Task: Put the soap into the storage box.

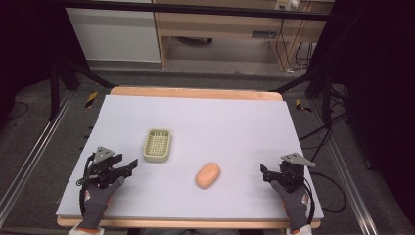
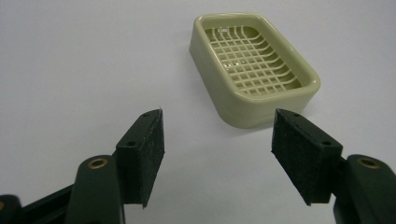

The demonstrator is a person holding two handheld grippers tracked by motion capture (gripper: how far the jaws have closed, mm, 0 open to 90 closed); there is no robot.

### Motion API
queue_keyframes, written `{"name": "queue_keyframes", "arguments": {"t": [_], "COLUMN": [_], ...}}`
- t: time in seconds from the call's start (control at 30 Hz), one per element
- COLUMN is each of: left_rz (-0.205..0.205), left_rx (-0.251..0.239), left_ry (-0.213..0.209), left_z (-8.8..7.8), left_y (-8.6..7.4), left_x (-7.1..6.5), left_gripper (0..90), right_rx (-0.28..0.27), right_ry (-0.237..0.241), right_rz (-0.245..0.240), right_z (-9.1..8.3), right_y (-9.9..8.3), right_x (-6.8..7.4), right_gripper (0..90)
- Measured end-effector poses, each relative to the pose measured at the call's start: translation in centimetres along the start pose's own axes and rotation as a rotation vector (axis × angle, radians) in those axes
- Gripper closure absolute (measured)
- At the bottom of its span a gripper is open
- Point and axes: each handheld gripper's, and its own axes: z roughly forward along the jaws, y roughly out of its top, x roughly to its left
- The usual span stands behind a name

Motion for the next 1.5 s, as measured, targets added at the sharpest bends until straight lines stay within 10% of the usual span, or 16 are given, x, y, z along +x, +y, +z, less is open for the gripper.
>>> {"name": "queue_keyframes", "arguments": {"t": [1.5], "left_rz": [0.121], "left_rx": [-0.019], "left_ry": [-0.151], "left_z": [0.1], "left_y": [2.2], "left_x": [-6.7], "left_gripper": [28.3], "right_rx": [-0.026], "right_ry": [-0.001], "right_rz": [0.007], "right_z": [-0.4], "right_y": [0.0], "right_x": [0.0], "right_gripper": [6.2]}}
